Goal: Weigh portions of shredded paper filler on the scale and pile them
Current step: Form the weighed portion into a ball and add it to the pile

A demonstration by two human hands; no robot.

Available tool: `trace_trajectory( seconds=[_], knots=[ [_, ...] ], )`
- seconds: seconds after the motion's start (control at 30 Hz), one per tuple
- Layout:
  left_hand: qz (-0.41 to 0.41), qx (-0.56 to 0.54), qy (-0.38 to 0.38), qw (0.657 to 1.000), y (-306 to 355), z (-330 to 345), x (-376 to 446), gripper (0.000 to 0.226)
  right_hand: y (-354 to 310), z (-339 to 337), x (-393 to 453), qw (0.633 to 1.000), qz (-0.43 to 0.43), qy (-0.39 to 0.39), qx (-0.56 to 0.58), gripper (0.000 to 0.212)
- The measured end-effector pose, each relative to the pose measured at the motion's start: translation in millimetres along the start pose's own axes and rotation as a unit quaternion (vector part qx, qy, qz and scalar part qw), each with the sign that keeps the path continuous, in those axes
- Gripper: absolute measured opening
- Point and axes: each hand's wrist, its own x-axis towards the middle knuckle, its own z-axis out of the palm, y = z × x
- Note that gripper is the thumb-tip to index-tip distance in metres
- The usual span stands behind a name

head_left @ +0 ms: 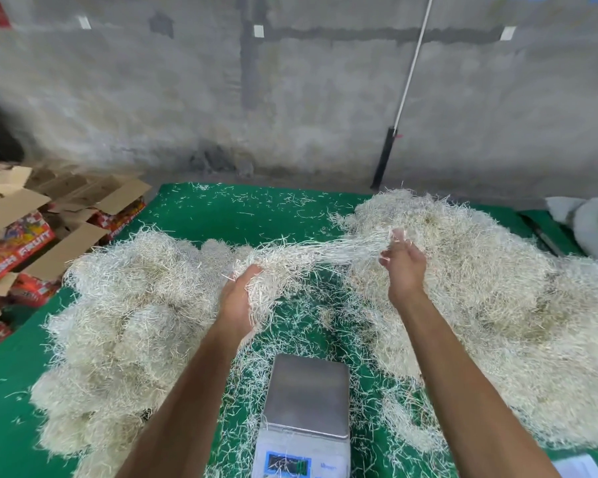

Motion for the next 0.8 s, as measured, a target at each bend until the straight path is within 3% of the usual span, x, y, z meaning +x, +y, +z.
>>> trace_trajectory(
  seconds=[0.07, 0.13, 0.17, 0.27, 0.33, 0.37, 0.4, 0.47, 0.5, 0.53, 0.57, 0.6, 0.67, 0.73, 0.8],
  knots=[
    [-0.036, -0.06, -0.029, 0.997, -2.6, -0.8, -1.2, 0.09, -4.4, -3.7, 2.5, 0.99, 0.089, -0.051, 0.101, 0.039],
    [-0.041, -0.109, -0.01, 0.993, -4.7, -5.1, -2.9, 0.058, -6.0, -11.6, 2.1, 0.96, 0.155, -0.106, 0.207, 0.048],
    [-0.029, -0.086, 0.021, 0.996, -10.9, -7.2, 2.6, 0.059, -3.1, -12.2, -0.1, 0.96, 0.168, -0.121, 0.189, 0.047],
    [-0.015, -0.035, 0.083, 0.996, -21.1, 3.2, 1.2, 0.091, 8.7, -1.1, -20.4, 0.98, 0.127, -0.148, 0.044, 0.036],
    [0.002, -0.043, 0.03, 0.999, -14.7, 9.1, -13.9, 0.082, 18.9, -1.3, -36.4, 0.97, -0.011, -0.21, -0.118, 0.031],
    [0.0, -0.085, 0.012, 0.996, -7.5, 17.1, -11.7, 0.065, 20.8, -3.7, -43.2, 0.932, -0.09, -0.266, -0.229, 0.03],
    [-0.019, -0.129, 0.011, 0.991, -1.8, 23.1, -8.9, 0.054, 25.1, -8.2, -44.6, 0.861, -0.166, -0.322, -0.356, 0.038],
    [-0.045, -0.145, -0.013, 0.988, 8.7, 28.2, -9.2, 0.056, 31.9, -13.4, -37.7, 0.668, -0.284, -0.364, -0.584, 0.047],
    [-0.009, -0.097, -0.033, 0.995, 10.3, 30.0, -12.7, 0.053, 31.7, -14.4, -31.0, 0.617, -0.306, -0.349, -0.636, 0.043],
    [0.044, -0.019, -0.051, 0.998, 9.5, 33.2, -15.3, 0.042, 31.9, -15.8, -24.5, 0.617, -0.305, -0.327, -0.647, 0.039],
    [0.103, 0.091, -0.064, 0.988, 5.5, 34.3, -18.1, 0.03, 32.6, -18.7, -17.3, 0.65, -0.282, -0.304, -0.637, 0.036],
    [0.176, 0.22, -0.08, 0.956, -1.0, 31.8, -14.4, 0.033, 32.8, -23.6, -8.7, 0.696, -0.254, -0.27, -0.614, 0.034],
    [0.243, 0.416, -0.104, 0.87, -13.1, 23.0, -3.9, 0.067, 30.2, -39.7, 11.5, 0.805, -0.174, -0.167, -0.542, 0.034],
    [0.25, 0.477, -0.095, 0.837, -21.6, 10.4, 4.6, 0.079, 25.5, -59.6, 30.0, 0.892, -0.093, -0.072, -0.436, 0.041],
    [0.248, 0.467, -0.056, 0.847, -30.6, 1.1, 12.5, 0.081, 19.6, -72.2, 43.9, 0.955, -0.019, -0.011, -0.296, 0.061]
  ],
)
